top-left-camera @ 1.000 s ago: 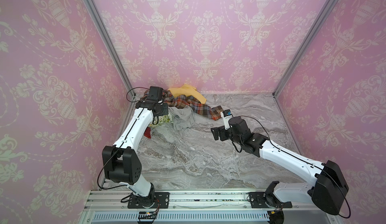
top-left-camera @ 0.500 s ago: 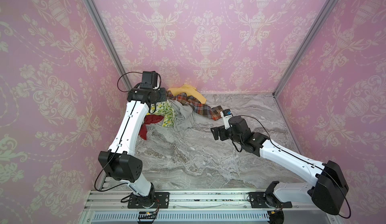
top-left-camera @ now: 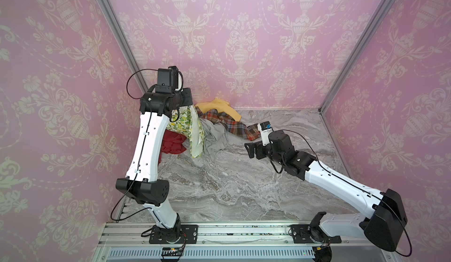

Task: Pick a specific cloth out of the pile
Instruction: 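Lift the lemon-print cloth up out of the pile with the left gripper, then grasp the hanging lemon-print cloth with the right gripper below the left gripper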

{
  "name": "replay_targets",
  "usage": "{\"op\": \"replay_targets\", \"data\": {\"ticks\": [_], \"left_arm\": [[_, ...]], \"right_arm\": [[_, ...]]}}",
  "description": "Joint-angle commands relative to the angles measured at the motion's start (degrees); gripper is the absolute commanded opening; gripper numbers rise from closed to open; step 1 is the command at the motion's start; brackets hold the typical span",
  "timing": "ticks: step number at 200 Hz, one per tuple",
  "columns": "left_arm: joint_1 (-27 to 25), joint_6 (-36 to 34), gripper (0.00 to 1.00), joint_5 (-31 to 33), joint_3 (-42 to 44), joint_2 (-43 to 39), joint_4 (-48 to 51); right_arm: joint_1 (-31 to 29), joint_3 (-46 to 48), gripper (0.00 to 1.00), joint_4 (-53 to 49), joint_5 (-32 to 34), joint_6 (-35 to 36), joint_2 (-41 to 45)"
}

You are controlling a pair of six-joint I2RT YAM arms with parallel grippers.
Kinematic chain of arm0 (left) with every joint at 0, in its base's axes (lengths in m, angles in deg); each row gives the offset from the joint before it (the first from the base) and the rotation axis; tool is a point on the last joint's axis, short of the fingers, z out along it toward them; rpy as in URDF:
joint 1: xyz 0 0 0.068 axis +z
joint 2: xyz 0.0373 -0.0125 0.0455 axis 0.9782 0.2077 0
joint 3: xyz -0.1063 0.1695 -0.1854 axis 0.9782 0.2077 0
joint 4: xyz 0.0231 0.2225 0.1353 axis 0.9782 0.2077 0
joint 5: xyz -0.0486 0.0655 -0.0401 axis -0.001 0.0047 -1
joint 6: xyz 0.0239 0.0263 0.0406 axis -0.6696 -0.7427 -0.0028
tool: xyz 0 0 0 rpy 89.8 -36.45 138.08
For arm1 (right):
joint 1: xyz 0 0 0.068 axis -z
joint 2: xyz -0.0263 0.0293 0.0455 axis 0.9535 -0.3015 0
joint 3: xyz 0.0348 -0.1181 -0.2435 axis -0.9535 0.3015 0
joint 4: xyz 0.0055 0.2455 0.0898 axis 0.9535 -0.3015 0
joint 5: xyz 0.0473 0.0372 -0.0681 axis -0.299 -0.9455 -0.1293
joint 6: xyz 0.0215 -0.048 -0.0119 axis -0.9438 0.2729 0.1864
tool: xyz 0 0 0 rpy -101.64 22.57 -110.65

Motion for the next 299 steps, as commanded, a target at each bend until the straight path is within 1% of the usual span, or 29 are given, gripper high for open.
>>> {"op": "replay_targets", "data": {"ticks": [1,16,55,113,154,193,209,228,271,299], "left_arm": [[0.11,0.12,0.0,-2.7,-7.58,2.03,1.93],[-0.11,0.55,0.0,-3.63,-11.29,3.43,2.81],[-1.13,2.64,0.0,-5.64,-13.29,3.13,1.34],[-6.23,3.42,0.0,-5.73,-19.86,3.19,1.39],[-11.32,2.92,0.0,-4.87,-19.94,1.45,1.08],[-15.47,2.63,0.0,-4.33,-17.38,-0.07,0.1],[-16.45,2.61,0.0,-4.18,-14.77,-0.8,-1.15],[-17.56,2.72,0.0,-4.13,-10.85,-1.74,-2.6],[-20.37,2.98,0.0,-3.48,-5.6,-2.98,-5.25],[-21.84,3.22,0.0,-2.6,-4.32,-2.94,-6.25]], "right_arm": [[0.12,-2.28,1.0,0.7,-1.14,2.0,-0.53],[0.16,-2.55,1.0,1.33,-1.48,2.42,-0.62],[0.16,-2.73,1.0,4.12,-3.94,3.66,-0.52],[-0.06,-2.83,1.0,10.83,-8.36,6.71,0.29],[-1.3,-2.65,1.0,18.69,-10.21,10.37,0.55],[-1.58,-4.03,1.0,24.94,-11.53,12.31,-2.33],[-1.61,-4.62,1.0,26.7,-13.46,11.7,-3.51],[-1.72,-3.76,1.0,30.49,-13.81,10.41,-4.73],[-2.51,-2.76,1.0,34.32,-8.21,11.6,-7.31],[-3.42,-0.57,1.0,38.28,-7.84,11.5,-8.43]]}}
